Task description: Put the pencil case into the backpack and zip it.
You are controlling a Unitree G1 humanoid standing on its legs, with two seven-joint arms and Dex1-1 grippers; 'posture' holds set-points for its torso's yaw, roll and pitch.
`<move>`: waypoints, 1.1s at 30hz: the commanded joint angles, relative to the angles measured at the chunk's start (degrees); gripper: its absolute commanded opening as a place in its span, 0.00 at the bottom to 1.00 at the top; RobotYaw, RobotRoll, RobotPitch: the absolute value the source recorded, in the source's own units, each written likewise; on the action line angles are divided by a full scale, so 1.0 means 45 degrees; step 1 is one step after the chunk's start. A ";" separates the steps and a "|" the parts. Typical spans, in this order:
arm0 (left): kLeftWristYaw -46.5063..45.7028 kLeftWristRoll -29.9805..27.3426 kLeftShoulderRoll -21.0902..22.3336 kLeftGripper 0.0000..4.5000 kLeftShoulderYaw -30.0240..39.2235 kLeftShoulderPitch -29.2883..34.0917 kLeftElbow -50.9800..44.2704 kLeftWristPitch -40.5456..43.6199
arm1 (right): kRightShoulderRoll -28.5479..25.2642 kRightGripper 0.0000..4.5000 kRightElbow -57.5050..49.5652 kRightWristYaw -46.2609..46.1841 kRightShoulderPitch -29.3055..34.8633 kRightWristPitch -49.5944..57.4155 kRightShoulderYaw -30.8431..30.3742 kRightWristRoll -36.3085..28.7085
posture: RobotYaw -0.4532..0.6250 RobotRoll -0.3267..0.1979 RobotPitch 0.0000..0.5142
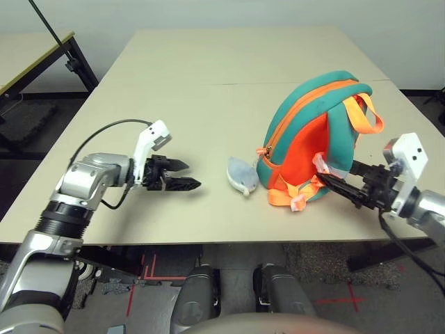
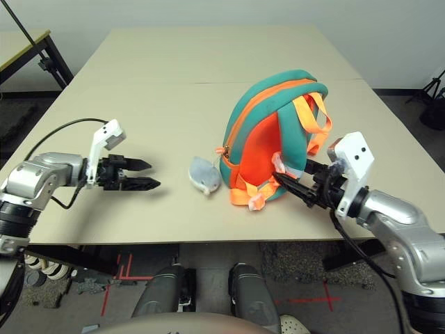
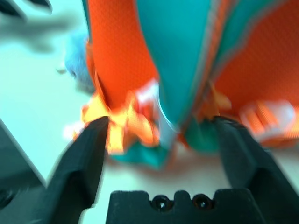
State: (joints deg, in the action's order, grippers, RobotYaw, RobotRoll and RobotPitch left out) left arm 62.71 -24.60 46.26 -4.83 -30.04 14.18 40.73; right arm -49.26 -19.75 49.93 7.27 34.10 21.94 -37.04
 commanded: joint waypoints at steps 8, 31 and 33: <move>-0.4405 0.0724 -0.1749 1.00 0.3321 0.0340 0.2666 -0.3239 | -0.0067 0.99 0.4298 -0.0669 -0.0905 -0.2122 0.1974 0.1547 | 0.48 0.62 0.16; -1.0978 0.1475 -0.6233 1.00 0.5822 0.1050 0.4730 -1.0502 | 0.4315 0.99 1.4418 -0.8521 -0.7314 -1.1049 0.1265 0.5289 | 0.50 0.62 0.18; -1.1098 0.1527 -0.6226 1.00 0.5799 0.0991 0.4934 -1.0666 | 0.4360 0.99 1.5143 -0.9176 -0.7635 -1.1366 0.1314 0.5380 | 0.50 0.62 0.18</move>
State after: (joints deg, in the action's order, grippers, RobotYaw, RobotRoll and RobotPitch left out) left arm 13.54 -18.45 18.42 20.99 -24.87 34.94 -6.05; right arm -30.00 45.52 11.09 -26.13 -15.41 27.73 -13.60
